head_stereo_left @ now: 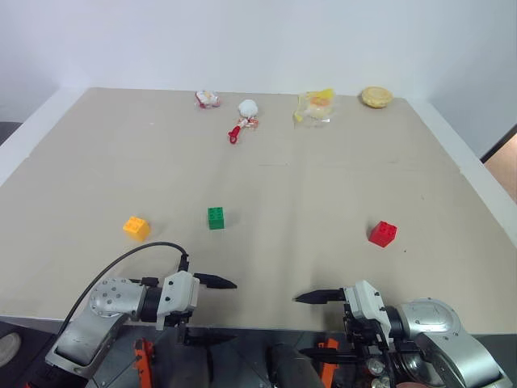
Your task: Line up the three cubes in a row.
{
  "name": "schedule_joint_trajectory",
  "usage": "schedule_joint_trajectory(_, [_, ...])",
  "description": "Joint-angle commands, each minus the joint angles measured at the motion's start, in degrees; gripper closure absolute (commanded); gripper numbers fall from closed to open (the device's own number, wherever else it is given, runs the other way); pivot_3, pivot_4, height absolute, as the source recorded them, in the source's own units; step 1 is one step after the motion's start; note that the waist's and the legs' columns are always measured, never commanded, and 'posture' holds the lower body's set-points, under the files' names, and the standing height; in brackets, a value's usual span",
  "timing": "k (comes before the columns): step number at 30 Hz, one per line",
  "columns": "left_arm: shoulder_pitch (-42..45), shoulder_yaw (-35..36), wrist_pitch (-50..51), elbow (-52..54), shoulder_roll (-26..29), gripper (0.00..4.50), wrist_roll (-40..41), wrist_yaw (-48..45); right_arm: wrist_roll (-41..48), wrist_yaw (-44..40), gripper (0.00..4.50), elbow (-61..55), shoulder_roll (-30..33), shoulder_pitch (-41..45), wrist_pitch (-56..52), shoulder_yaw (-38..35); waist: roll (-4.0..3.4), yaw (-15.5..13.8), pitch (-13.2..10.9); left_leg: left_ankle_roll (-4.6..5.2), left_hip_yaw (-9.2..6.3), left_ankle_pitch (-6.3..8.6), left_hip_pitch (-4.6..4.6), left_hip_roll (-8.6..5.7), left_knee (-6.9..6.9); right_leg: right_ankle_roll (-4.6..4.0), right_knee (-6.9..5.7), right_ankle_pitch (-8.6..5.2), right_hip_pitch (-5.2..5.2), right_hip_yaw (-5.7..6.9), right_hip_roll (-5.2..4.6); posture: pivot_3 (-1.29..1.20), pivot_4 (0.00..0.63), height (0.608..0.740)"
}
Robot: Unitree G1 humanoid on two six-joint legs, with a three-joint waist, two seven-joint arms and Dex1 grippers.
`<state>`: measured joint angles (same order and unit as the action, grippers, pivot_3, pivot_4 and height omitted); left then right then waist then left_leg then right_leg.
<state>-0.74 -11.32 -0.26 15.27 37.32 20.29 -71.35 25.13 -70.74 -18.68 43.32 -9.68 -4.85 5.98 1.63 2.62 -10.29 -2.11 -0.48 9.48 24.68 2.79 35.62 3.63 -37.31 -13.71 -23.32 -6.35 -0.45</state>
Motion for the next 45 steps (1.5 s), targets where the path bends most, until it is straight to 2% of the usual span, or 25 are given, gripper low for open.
schedule_joint_trajectory(1, [-0.51,-0.55,-3.08,0.35,0.75,0.04,-0.07,-1.87,1.36,0.48,0.0,-1.62,0.21,0.97,-0.68,-1.56,0.0,0.0,0.0,0.0,0.0,0.0,0.0,0.0,0.0,0.0,0.0,0.0,0.0,0.0,0.0,0.0,0.15,0.74])
schedule_joint_trajectory(11, [-0.04,-1.21,-6.8,-1.54,0.84,0.04,-0.69,-4.36,3.34,1.63,0.0,-3.85,0.83,2.28,-4.31,-2.35,0.0,0.01,0.0,0.0,0.03,0.0,0.0,0.0,0.0,-0.03,0.0,0.02,-0.01,-0.02,-0.01,0.0,0.15,0.74])
schedule_joint_trajectory(15, [3.25,-0.49,-2.3,-1.3,-0.75,0.04,2.12,-2.19,6.87,0.85,0.0,-5.18,3.13,4.68,-9.0,-4.96,-0.03,0.01,-0.01,0.0,0.03,0.0,0.0,0.0,0.03,-0.03,0.0,0.02,0.0,-0.01,-0.01,0.0,0.15,0.74])
schedule_joint_trajectory(19, [11.64,0.11,5.4,-1.48,-5.1,0.04,5.04,2.83,13.36,-0.01,0.0,-2.54,8.86,13.88,-17.95,-10.72,-0.03,0.0,-0.01,0.06,0.05,-0.04,0.06,-0.01,0.28,0.0,-0.02,0.1,0.04,-0.03,-0.01,0.0,0.15,0.74])
schedule_joint_trajectory(22, [16.04,-0.35,9.36,-1.07,-9.04,0.04,6.34,6.43,13.67,-0.8,0.0,4.09,11.78,21.45,-19.77,-13.92,0.01,0.01,0.0,0.12,0.04,-0.07,0.07,-0.02,0.5,0.03,-0.02,0.17,0.12,-0.03,-0.01,0.0,0.15,0.74])
schedule_joint_trajectory(26, [20.08,-2.04,10.98,-2.09,-14.98,0.04,5.71,10.2,7.28,-1.25,0.0,17.84,15.39,31.15,-18.33,-14.07,-0.01,0.06,-0.01,0.12,0.04,-0.06,0.07,-0.03,0.52,0.09,-0.02,0.25,0.14,-0.03,0.02,0.0,0.15,0.74])
schedule_joint_trajectory(32, [24.38,-4.1,11.5,-5.13,-23.44,0.04,4.02,15.18,-4.87,-3.51,0.0,36.8,17.42,39.2,-11.47,-8.27,-0.06,-0.02,0.0,0.21,-0.03,-0.01,0.25,-0.08,0.37,0.21,-0.02,0.21,0.01,-0.04,0.1,0.0,0.15,0.74])
schedule_joint_trajectory(38, [26.53,-4.72,11.79,-6.65,-26.82,0.04,3.37,17.01,-9.32,-7.78,0.0,43.06,17.22,42.52,-10.4,-4.58,-0.33,0.13,0.03,0.22,-0.05,0.0,0.22,-0.14,0.2,0.47,-0.02,0.26,-0.02,-0.14,0.13,0.0,0.15,0.74])
schedule_joint_trajectory(45, [27.13,-4.47,11.71,-7.0,-27.92,0.04,3.35,17.67,-15.79,-6.22,0.0,49.02,15.18,43.42,-5.33,-2.04,-0.34,0.13,0.03,0.21,-0.03,-0.02,0.16,-0.15,0.37,0.31,-0.03,0.23,0.08,-0.19,0.12,0.0,0.15,0.74])
